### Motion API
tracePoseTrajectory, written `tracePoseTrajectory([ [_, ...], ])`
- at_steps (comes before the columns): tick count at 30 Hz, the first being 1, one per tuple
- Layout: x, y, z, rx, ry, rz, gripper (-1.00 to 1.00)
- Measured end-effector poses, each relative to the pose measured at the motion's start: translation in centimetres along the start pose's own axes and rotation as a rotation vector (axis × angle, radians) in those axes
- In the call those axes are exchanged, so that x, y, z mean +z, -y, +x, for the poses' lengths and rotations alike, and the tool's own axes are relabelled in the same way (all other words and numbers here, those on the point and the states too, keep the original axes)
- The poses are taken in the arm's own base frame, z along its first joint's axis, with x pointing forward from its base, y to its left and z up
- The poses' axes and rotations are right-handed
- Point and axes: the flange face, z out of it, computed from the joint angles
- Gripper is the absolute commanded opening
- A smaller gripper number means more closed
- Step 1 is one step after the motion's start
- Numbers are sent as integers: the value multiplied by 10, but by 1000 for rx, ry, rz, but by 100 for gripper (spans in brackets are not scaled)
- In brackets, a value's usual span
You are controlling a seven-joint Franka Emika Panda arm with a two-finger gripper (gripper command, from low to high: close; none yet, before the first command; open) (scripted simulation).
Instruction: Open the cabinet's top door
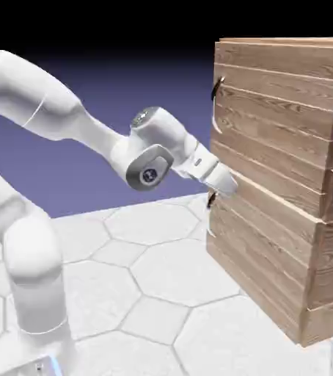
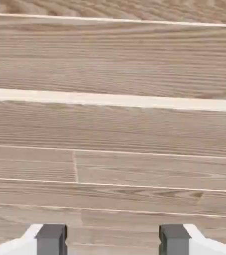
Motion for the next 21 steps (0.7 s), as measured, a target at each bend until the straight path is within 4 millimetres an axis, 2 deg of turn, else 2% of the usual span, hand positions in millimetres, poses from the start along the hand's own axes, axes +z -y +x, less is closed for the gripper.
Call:
tracePoseTrajectory([
  [10, -56, 38, 45, 54, -172, 129, 0],
  [15, -83, 57, 56, 70, -252, 191, 0],
  [21, -110, 79, 58, 81, -341, 261, 0],
])
